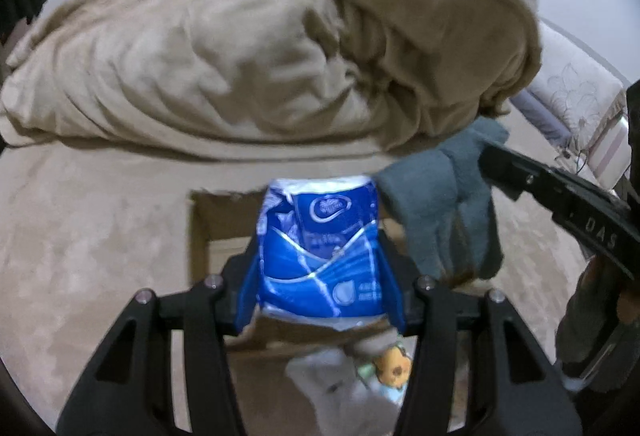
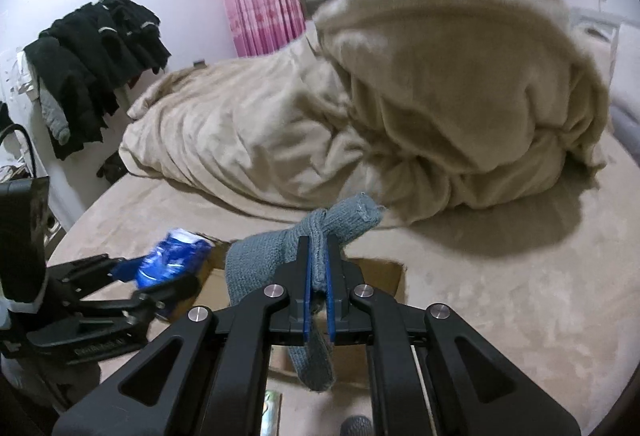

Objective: Organize objects
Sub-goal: 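Lower the blue tissue pack and grey gloves into the cardboard box, open both tools, then grasp the cotton swab bag with the left tool while the right tool grasps the grey socks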

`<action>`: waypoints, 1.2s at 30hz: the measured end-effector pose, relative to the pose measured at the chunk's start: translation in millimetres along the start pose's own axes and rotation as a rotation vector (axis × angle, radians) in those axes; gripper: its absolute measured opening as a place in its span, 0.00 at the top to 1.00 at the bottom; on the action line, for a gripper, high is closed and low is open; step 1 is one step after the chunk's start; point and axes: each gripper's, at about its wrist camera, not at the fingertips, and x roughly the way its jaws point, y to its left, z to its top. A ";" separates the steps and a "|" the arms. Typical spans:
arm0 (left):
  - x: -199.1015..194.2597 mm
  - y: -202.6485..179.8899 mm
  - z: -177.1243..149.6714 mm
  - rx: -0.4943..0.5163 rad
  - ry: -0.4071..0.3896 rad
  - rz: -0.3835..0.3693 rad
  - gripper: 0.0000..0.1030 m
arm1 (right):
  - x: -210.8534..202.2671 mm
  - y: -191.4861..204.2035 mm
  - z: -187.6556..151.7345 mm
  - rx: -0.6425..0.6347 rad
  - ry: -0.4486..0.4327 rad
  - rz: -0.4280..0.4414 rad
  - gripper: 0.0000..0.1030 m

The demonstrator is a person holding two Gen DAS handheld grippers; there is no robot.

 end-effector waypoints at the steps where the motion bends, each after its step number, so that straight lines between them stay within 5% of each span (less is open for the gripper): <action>1: 11.7 -0.1 -1.5 0.000 0.020 0.004 0.49 | 11.3 -2.8 -3.6 0.010 0.019 -0.002 0.94; 9: 67.6 -0.4 -14.6 0.000 0.166 0.024 0.44 | 69.1 -11.2 -41.9 0.046 0.160 -0.012 0.94; 13: 60.1 1.0 -15.9 -0.006 0.157 0.053 0.41 | 71.3 -13.0 -49.7 0.057 0.185 -0.015 0.84; 14: 54.1 1.1 -15.6 -0.006 0.148 0.056 0.35 | 66.4 -11.9 -48.1 0.054 0.177 -0.013 0.78; 15: 46.3 1.1 -14.3 -0.005 0.136 0.072 0.23 | 63.3 -10.5 -46.1 0.052 0.171 -0.010 0.62; 16: 38.6 2.0 -13.3 -0.007 0.123 0.080 0.19 | 55.2 -8.4 -42.8 0.048 0.154 -0.009 0.48; 18: 16.9 1.7 -9.8 -0.015 0.088 0.089 0.16 | 43.6 -5.1 -36.9 0.043 0.129 -0.019 0.35; 29: -131.3 -11.4 -17.0 -0.050 -0.136 0.082 0.07 | -76.7 16.0 -10.9 0.015 -0.026 -0.057 0.20; 36: -181.8 -15.5 -50.5 -0.079 -0.170 0.067 0.07 | -142.8 24.7 -19.3 0.014 -0.092 -0.066 0.19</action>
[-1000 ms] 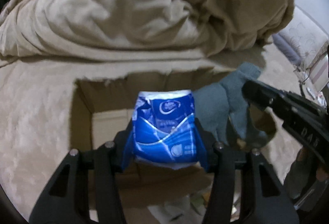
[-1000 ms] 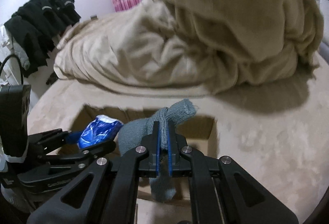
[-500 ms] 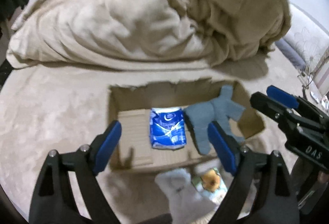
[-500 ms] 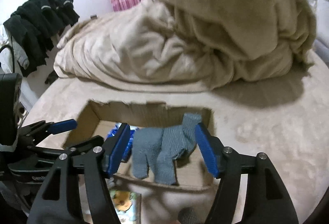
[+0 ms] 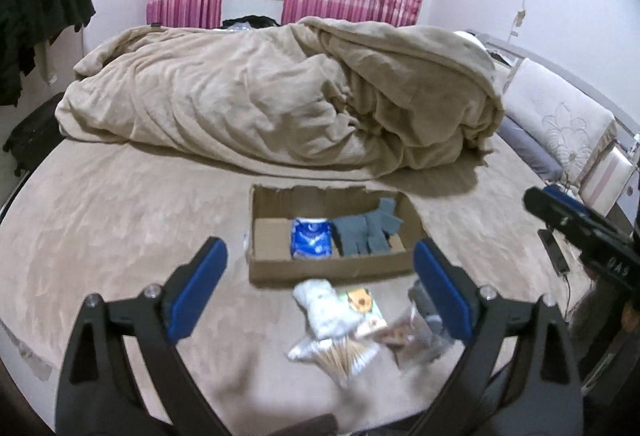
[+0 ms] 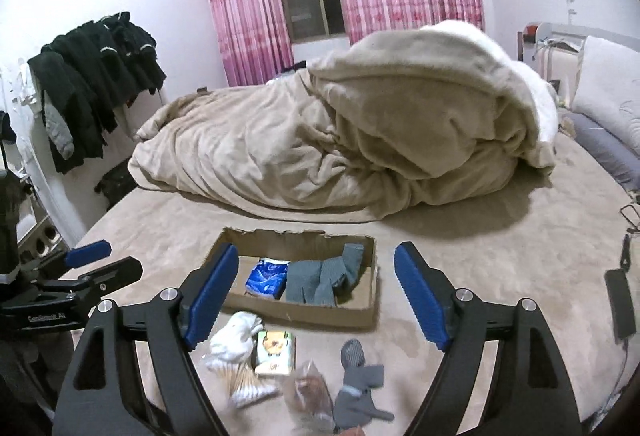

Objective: Organize objects
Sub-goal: 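Grasp the cotton swab bag with the left tool while the right tool grasps the grey socks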

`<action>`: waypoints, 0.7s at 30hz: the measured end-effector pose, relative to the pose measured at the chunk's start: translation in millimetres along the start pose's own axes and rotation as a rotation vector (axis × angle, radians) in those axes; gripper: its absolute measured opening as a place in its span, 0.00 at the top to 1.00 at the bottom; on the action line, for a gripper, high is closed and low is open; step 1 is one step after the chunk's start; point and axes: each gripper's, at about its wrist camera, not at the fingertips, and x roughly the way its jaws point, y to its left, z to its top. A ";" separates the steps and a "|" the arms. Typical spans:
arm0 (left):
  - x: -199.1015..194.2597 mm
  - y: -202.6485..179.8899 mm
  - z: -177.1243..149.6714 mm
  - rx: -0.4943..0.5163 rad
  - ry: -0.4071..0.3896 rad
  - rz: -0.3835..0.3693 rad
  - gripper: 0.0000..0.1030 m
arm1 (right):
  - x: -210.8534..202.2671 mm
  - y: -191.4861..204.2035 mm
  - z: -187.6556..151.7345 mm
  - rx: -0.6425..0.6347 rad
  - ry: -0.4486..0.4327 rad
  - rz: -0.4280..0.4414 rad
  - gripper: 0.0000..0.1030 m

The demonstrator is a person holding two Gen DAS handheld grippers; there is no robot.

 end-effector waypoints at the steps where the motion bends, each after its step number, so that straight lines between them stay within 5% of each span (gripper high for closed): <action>1: -3.9 -0.7 -3.9 0.000 -0.001 0.001 0.07 | -8.9 0.4 -1.4 -0.001 -0.006 -0.002 0.19; 9: -9.3 -8.5 -46.3 -0.022 0.056 -0.004 0.06 | -50.2 1.3 -30.3 0.003 -0.013 -0.007 0.19; 21: 50.8 -17.7 -102.3 -0.068 0.194 0.030 0.06 | -8.8 -22.1 -92.7 -0.016 0.144 -0.047 0.19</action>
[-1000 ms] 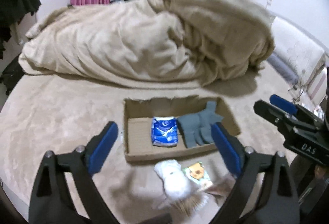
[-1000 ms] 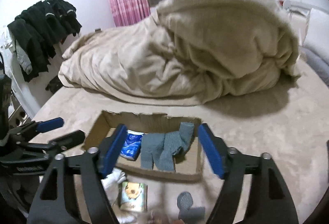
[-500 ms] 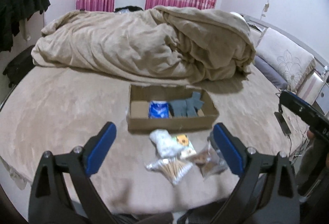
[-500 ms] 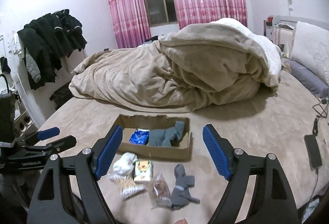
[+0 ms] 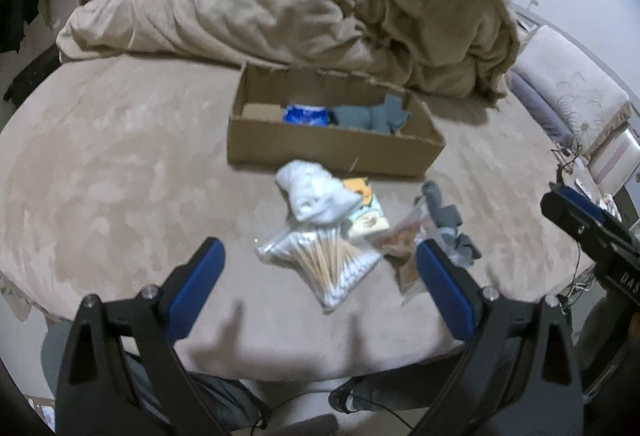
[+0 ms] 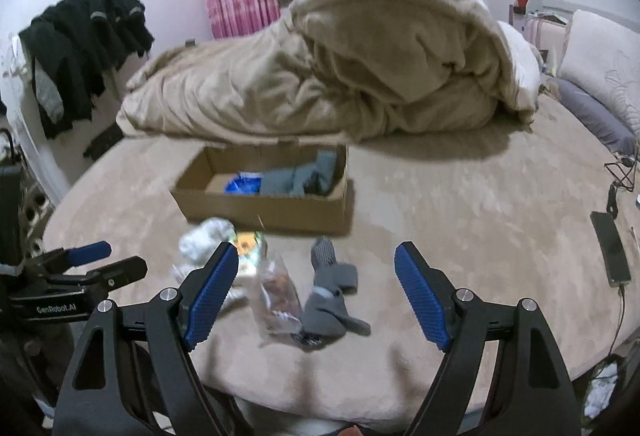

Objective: Organize objects
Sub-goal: 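Grasp the cotton swab bag with the left tool while the right tool grasps the grey socks, then lift the cotton swab bag and grey socks and carry them toward the box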

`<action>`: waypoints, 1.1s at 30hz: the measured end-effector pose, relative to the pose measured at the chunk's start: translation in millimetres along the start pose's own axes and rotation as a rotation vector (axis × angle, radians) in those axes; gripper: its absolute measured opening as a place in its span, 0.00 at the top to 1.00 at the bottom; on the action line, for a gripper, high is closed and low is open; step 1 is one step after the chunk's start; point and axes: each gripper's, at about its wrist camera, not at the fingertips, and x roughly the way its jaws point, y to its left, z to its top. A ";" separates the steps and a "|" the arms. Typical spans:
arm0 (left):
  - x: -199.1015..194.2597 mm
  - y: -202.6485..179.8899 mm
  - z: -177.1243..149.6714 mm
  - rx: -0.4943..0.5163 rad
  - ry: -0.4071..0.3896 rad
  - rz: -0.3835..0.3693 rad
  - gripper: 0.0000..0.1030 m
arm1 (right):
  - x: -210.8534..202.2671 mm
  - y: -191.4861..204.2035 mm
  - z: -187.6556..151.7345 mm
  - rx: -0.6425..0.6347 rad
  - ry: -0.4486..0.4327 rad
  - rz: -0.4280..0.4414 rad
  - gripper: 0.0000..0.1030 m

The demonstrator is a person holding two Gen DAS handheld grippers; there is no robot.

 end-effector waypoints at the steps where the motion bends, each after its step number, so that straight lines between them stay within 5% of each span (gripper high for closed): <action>1: 6.0 -0.3 -1.5 -0.005 0.006 0.002 0.06 | 5.2 -1.2 -3.3 -0.003 0.009 -0.002 0.19; 12: 80.6 5.0 -7.5 -0.061 0.086 0.052 0.06 | 79.9 -24.9 -27.0 0.027 0.147 0.027 0.21; 19: 104.7 1.7 -14.4 -0.034 0.119 0.034 0.08 | 118.0 -27.6 -39.8 0.028 0.233 0.033 0.42; 25: 96.3 -12.8 -20.2 0.033 0.083 0.011 0.38 | 127.6 -18.4 -49.1 0.018 0.266 0.090 0.72; 33: 70.9 -8.4 -16.6 0.040 0.059 -0.027 0.56 | 99.5 -19.0 -35.2 0.016 0.213 0.059 0.74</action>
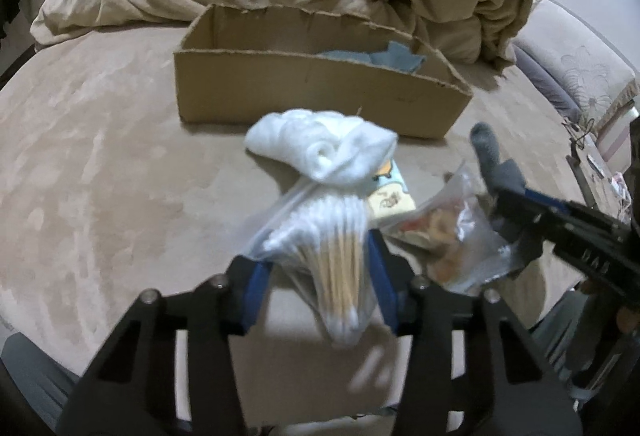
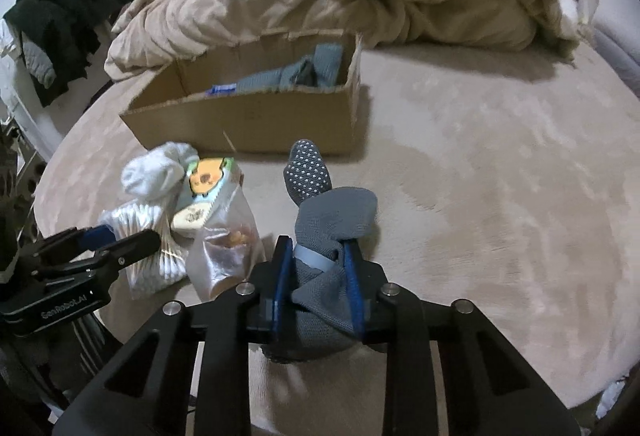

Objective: Organize objects
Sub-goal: 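Lift the cotton swab bag and grey socks and carry them toward the box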

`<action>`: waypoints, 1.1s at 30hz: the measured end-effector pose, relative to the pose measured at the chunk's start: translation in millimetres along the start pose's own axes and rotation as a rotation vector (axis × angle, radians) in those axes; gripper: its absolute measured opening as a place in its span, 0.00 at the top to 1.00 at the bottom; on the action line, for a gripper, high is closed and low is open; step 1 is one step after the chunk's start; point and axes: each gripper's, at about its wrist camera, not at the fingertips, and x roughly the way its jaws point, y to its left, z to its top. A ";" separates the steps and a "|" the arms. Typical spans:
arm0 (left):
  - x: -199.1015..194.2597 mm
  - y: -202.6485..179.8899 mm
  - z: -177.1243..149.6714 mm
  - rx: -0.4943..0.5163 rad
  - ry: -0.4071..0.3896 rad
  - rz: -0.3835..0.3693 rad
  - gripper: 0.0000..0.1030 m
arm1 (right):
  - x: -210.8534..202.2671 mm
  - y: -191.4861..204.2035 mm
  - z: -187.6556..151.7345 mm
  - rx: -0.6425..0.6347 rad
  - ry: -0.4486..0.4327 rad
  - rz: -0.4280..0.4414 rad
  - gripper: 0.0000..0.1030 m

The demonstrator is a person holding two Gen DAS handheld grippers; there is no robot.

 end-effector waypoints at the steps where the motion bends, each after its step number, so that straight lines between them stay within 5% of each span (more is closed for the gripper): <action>1: -3.7 0.7 -0.5 0.000 -0.004 -0.002 0.57 | -7.1 0.6 2.0 0.001 -0.014 -0.007 0.74; 10: -28.5 11.2 -1.1 -0.002 -0.049 0.006 0.64 | -57.0 14.0 17.2 -0.020 -0.108 -0.003 0.74; 13: -10.0 12.9 -2.6 -0.032 0.006 -0.002 0.56 | -59.4 18.8 18.4 -0.026 -0.112 0.002 0.74; 16: 8.4 12.2 -4.2 -0.081 0.047 -0.004 0.30 | -58.8 20.1 16.7 -0.021 -0.104 0.009 0.74; 18: 20.4 9.9 -5.9 -0.094 0.067 0.002 0.27 | -59.2 21.0 15.4 -0.019 -0.100 0.012 0.74; 24: 11.9 7.5 -6.0 -0.063 0.043 -0.012 0.55 | -64.3 22.0 15.6 -0.020 -0.110 0.013 0.74; 33: -57.6 21.3 7.1 -0.039 -0.068 -0.004 0.71 | -84.3 31.1 21.9 -0.033 -0.157 0.035 0.74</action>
